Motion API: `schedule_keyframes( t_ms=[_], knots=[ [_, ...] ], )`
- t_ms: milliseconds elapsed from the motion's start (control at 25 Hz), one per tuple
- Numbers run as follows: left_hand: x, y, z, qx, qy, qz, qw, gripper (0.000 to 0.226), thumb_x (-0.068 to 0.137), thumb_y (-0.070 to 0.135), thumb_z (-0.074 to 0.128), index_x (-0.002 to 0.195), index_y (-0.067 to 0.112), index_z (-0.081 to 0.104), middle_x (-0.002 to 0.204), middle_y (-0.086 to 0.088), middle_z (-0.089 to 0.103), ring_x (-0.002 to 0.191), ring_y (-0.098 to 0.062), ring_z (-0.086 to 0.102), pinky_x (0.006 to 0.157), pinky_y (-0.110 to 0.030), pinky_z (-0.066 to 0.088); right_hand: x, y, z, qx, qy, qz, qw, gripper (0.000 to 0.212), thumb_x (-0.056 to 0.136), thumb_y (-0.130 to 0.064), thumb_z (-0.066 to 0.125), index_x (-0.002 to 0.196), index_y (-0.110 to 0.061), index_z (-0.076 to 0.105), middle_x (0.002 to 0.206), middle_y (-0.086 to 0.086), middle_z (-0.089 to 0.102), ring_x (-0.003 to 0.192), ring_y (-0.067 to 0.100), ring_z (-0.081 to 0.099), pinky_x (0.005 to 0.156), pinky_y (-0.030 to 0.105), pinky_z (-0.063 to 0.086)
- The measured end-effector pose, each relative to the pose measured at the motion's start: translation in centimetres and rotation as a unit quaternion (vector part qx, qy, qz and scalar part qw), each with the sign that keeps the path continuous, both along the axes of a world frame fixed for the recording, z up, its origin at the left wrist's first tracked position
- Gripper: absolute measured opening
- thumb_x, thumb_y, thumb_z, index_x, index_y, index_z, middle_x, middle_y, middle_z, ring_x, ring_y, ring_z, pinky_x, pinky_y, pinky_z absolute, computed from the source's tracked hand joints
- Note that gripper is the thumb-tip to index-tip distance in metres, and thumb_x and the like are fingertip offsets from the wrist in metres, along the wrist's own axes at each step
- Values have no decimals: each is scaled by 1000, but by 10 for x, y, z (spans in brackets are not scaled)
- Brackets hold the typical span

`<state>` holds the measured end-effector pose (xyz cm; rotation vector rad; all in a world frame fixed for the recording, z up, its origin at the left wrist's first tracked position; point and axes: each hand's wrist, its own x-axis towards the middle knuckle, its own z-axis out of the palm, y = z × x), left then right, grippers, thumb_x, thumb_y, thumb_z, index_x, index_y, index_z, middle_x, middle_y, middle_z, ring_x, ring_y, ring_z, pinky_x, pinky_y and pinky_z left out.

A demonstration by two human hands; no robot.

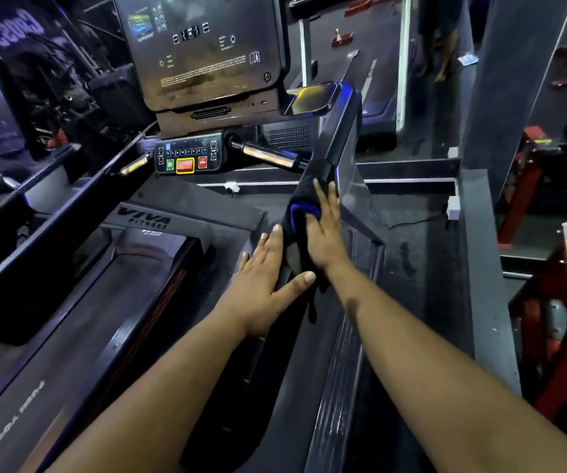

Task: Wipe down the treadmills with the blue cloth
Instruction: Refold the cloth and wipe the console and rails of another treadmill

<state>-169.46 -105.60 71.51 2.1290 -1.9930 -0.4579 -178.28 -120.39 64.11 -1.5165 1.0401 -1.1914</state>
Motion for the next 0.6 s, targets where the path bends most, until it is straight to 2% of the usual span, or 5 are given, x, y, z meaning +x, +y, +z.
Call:
schedule_keyframes(
  t_ms=[120, 320, 400, 480, 600],
  knots=[
    [-1, -1, -1, 2, 2, 0, 1000, 100, 81, 82, 23, 156, 28, -14, 164, 14, -13, 147, 3, -18, 124, -35, -8, -5, -35, 8, 27, -24, -25, 999, 61, 101, -20, 47, 156, -27, 23, 168, 4, 5, 154, 23, 3, 124, 49, 8],
    [0, -1, -1, 7, -9, 1, 1000, 99, 80, 84, 22, 155, 31, -15, 162, 18, -18, 145, 6, -21, 123, -31, -9, -1, 48, -11, -3, -35, 28, 999, 64, 94, -38, 45, 153, -43, 20, 164, -18, -3, 153, 10, -6, 122, 36, 0],
    [-1, -2, 0, 13, -16, 0, 1000, 99, 79, 84, 21, 155, 32, -16, 162, 19, -19, 145, 7, -22, 122, -31, -10, -6, 8, -10, -54, -27, 26, 998, 65, 89, -31, 43, 151, -38, 25, 167, -3, 3, 154, 19, -1, 124, 40, 3],
    [-1, -3, 1, 20, -19, 4, 1000, 99, 80, 84, 21, 155, 31, -15, 162, 19, -18, 145, 6, -22, 123, -31, -10, -10, -53, 2, -24, -14, -16, 999, 67, 87, -29, 40, 153, -25, 29, 166, 11, 10, 154, 27, 6, 125, 45, 6],
    [-4, 0, 1, 19, -21, 6, 1000, 99, 81, 83, 23, 156, 30, -15, 162, 18, -18, 145, 6, -21, 124, -34, -8, -7, -58, 19, 58, 10, -44, 997, 69, 90, -35, 42, 156, -24, 27, 167, 8, 9, 154, 25, 4, 124, 46, 5]
  ],
)
